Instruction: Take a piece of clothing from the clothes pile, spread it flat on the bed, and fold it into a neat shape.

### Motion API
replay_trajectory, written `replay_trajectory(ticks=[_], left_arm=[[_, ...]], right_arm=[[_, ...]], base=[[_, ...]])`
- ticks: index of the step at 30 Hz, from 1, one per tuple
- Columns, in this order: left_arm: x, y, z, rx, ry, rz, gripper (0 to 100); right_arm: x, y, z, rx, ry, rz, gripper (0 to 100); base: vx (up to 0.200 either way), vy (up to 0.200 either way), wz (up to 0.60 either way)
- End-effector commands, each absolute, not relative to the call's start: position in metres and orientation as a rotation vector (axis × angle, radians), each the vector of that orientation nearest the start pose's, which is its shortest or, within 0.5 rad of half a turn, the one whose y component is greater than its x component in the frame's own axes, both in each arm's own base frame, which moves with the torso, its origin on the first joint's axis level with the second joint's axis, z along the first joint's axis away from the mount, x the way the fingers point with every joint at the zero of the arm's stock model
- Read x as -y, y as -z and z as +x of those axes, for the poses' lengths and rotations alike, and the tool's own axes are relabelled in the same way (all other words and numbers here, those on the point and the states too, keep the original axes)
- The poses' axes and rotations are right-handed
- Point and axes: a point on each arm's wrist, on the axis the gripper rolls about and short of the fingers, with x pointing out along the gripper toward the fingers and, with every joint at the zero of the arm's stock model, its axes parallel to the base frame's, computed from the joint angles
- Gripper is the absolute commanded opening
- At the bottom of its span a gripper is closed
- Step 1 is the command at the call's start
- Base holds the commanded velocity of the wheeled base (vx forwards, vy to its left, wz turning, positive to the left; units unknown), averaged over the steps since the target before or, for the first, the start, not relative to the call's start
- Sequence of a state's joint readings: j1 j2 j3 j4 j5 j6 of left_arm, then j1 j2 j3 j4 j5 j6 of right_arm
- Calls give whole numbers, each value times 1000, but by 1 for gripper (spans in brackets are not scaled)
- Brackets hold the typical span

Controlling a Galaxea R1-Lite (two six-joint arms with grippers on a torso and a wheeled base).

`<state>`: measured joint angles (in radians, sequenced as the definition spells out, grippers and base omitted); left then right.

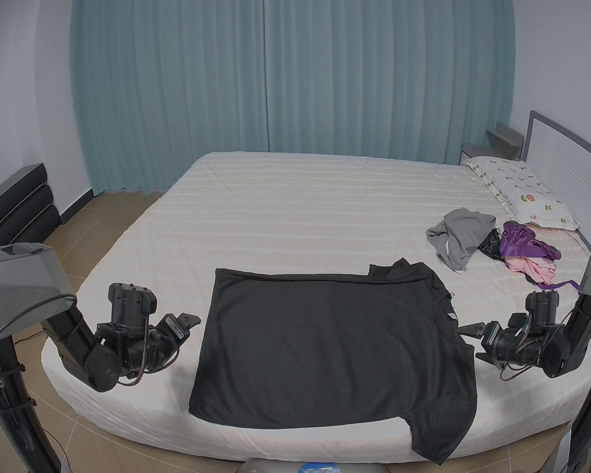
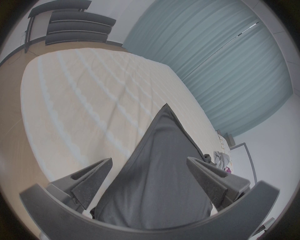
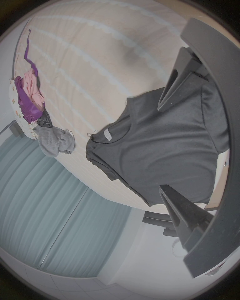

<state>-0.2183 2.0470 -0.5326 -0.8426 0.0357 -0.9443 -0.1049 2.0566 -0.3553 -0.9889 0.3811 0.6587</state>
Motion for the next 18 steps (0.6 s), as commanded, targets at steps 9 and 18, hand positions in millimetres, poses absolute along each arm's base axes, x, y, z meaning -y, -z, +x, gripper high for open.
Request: replay_trajectory(ticks=[9,18], left_arm=[[65,6,258,-801,-136,-895,100],[65,8,254,-787,-117,-902,100]], right_arm=[[22,-10,248,-830,-61,847,100],[22,-8,244,-848,-81,861,100]], base=[[-200,0,0],[-67,0,0]])
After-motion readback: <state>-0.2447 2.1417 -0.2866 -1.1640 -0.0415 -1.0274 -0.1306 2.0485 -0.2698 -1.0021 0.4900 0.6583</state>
